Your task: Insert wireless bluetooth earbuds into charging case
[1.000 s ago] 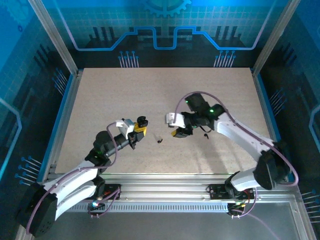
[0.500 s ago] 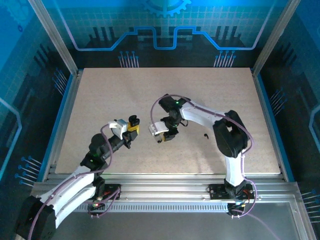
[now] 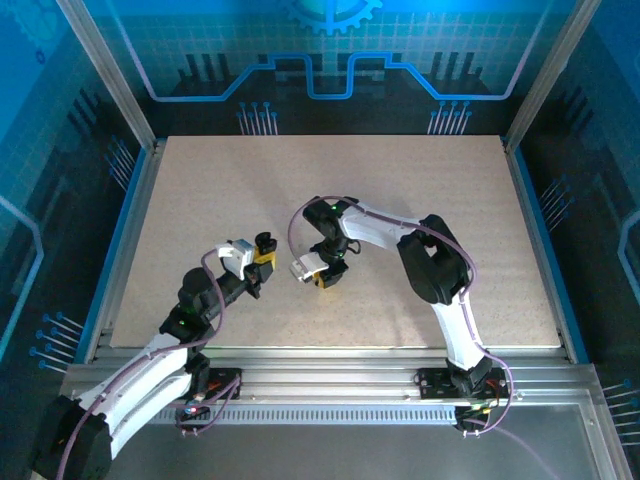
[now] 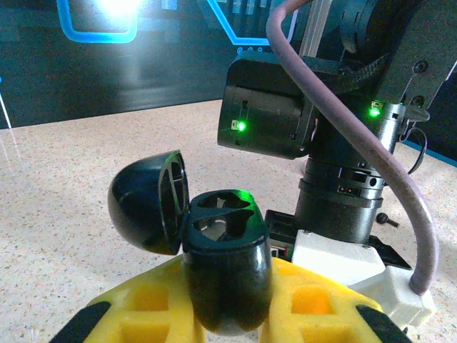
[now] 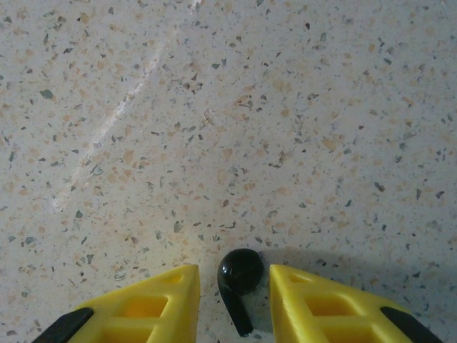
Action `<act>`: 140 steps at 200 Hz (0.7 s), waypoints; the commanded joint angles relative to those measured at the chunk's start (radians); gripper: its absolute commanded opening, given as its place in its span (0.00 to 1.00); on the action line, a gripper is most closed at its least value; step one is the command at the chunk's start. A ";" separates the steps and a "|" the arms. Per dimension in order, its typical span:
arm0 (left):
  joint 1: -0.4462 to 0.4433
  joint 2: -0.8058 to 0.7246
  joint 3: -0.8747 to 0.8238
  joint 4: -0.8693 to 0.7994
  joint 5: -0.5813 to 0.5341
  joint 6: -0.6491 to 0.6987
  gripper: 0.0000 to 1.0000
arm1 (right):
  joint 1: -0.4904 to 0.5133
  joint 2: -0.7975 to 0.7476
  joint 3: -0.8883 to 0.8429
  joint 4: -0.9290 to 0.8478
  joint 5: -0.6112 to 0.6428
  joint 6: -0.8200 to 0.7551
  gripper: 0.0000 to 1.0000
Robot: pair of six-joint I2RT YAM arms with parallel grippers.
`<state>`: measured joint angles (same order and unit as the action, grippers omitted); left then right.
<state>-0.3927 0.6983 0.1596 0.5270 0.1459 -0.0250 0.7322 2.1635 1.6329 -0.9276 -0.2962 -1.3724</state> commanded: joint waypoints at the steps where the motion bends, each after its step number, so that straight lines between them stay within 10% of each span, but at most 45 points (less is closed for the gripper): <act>1: 0.013 -0.006 -0.009 0.004 -0.006 0.005 0.14 | 0.015 0.034 0.035 -0.050 -0.015 -0.031 0.30; 140: 0.013 0.043 0.010 0.008 0.033 0.017 0.14 | 0.008 0.051 0.077 -0.080 0.019 0.021 0.18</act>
<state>-0.3897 0.7254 0.1596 0.5274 0.1478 -0.0246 0.7330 2.2143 1.6913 -0.9691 -0.2619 -1.3846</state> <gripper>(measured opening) 0.186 0.181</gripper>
